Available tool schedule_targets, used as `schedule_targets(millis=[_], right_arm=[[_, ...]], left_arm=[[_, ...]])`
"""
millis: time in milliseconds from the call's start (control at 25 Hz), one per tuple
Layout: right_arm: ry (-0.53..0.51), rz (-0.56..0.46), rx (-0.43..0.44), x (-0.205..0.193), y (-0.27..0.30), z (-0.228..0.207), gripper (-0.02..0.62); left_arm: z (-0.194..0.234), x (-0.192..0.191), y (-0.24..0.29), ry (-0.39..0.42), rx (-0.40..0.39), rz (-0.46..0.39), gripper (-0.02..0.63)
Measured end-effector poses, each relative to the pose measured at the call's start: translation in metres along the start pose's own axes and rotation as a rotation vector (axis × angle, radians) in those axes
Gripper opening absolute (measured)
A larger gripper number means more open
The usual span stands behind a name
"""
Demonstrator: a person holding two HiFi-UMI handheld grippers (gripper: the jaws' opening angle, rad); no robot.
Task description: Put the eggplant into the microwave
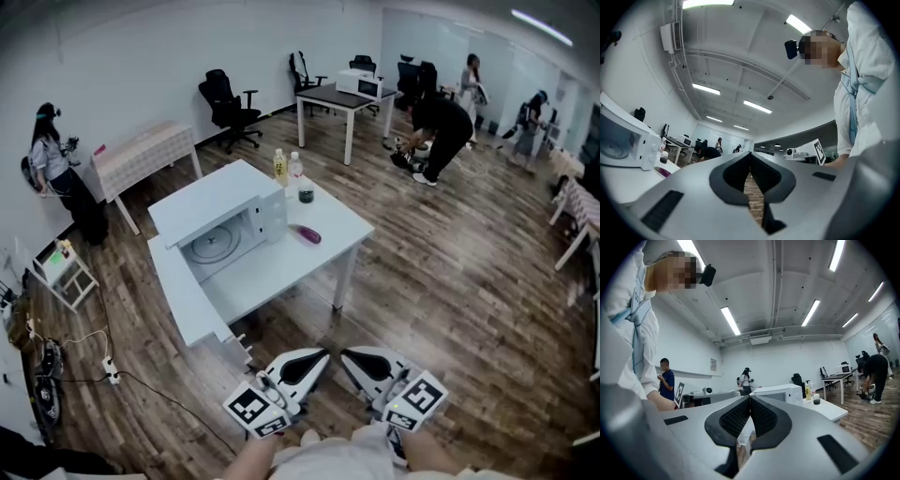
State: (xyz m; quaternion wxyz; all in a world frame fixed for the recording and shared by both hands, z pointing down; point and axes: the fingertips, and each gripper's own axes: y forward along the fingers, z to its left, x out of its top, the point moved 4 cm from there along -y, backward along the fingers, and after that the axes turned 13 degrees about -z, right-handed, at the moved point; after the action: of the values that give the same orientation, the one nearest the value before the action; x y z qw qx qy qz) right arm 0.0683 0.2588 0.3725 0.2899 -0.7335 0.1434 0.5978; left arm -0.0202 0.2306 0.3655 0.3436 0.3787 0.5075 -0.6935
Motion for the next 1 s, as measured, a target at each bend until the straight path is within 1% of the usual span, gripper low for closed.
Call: schedule_targets(millis=[160, 280, 360, 640, 1000], right_arm=[[0.036, -0.028, 0.002, 0.001, 0.004, -0.003, 0.034], [0.075, -0.012, 0.016, -0.003, 0.007, -0.002, 0.035], [0.067, 0.009, 0.031, -0.007, 0.008, 0.000, 0.034], [0.045, 0.022, 0.060, -0.010, 0.014, 0.007, 0.034], [0.039, 0.014, 0.063, -0.011, 0.018, 0.002, 0.035]], left_arm=[[0.003, 0.003, -0.001, 0.000, 0.002, -0.001, 0.003], [0.004, 0.002, -0.002, -0.004, 0.003, 0.001, 0.003], [0.004, 0.001, -0.002, -0.006, 0.001, 0.004, 0.003], [0.006, 0.000, -0.002, -0.014, -0.002, 0.007, 0.003], [0.012, 0.000, 0.000, -0.022, 0.002, 0.002, 0.003]])
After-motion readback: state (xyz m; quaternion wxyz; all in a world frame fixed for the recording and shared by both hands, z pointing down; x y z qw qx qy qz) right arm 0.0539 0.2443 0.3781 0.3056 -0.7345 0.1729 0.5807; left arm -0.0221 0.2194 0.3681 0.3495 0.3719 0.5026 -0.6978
